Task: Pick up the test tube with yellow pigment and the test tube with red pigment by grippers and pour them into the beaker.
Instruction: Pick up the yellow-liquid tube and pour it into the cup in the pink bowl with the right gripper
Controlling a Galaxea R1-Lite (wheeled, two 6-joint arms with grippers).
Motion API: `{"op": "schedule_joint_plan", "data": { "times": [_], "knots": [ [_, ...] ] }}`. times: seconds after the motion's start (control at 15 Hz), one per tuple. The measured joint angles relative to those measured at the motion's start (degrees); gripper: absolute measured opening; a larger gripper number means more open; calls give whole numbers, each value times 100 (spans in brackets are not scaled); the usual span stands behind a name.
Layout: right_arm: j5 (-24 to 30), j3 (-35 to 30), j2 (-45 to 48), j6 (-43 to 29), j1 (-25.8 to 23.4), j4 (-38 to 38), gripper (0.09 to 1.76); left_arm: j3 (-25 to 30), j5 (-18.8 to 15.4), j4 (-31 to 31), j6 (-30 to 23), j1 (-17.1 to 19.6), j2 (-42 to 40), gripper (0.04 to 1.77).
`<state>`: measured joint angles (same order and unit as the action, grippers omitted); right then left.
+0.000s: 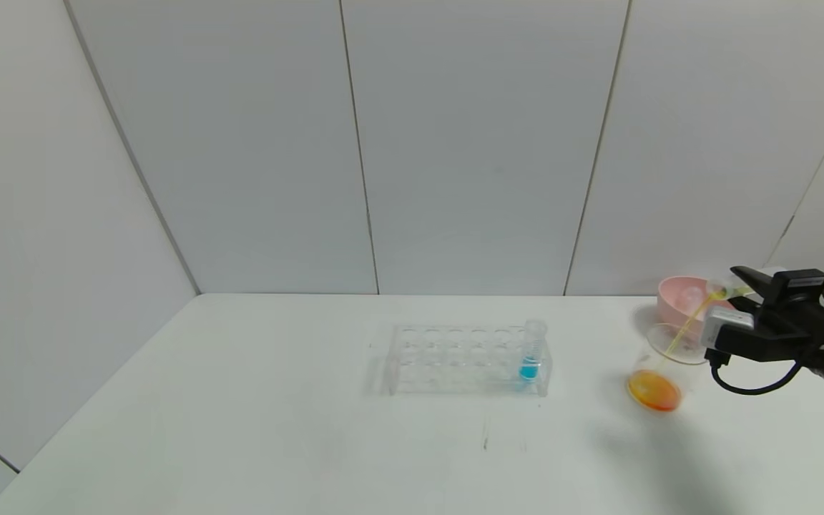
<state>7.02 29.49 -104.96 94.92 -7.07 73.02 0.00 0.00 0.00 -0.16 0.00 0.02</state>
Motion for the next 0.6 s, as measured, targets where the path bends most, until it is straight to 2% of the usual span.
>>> {"op": "schedule_joint_plan", "data": {
  "times": [0.27,0.6],
  "knots": [
    [-51,49,13,252,22,9,50,0,0,0,0,0,0,176],
    [-101,284,35,80,74,-20,50,0,0,2,0,0,0,176]
  ]
}}
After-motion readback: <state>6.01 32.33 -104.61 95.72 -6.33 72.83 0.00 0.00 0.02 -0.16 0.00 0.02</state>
